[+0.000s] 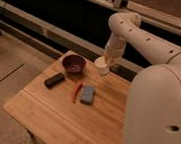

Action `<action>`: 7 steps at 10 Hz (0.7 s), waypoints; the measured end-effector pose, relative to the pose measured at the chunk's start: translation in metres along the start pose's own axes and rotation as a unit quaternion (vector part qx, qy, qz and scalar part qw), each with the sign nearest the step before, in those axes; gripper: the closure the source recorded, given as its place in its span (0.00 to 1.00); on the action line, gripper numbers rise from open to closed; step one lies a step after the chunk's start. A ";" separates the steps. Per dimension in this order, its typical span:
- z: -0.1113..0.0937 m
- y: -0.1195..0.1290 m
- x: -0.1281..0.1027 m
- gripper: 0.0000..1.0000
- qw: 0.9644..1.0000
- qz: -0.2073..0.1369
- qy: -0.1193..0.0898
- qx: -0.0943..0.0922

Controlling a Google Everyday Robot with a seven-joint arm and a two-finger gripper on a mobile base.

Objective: Pick up the ceramic cup

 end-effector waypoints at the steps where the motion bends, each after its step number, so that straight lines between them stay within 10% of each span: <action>1: -0.009 0.003 0.001 1.00 1.000 -0.004 -0.007 -0.009; 7: -0.024 -0.002 0.008 1.00 1.000 0.000 -0.018 -0.017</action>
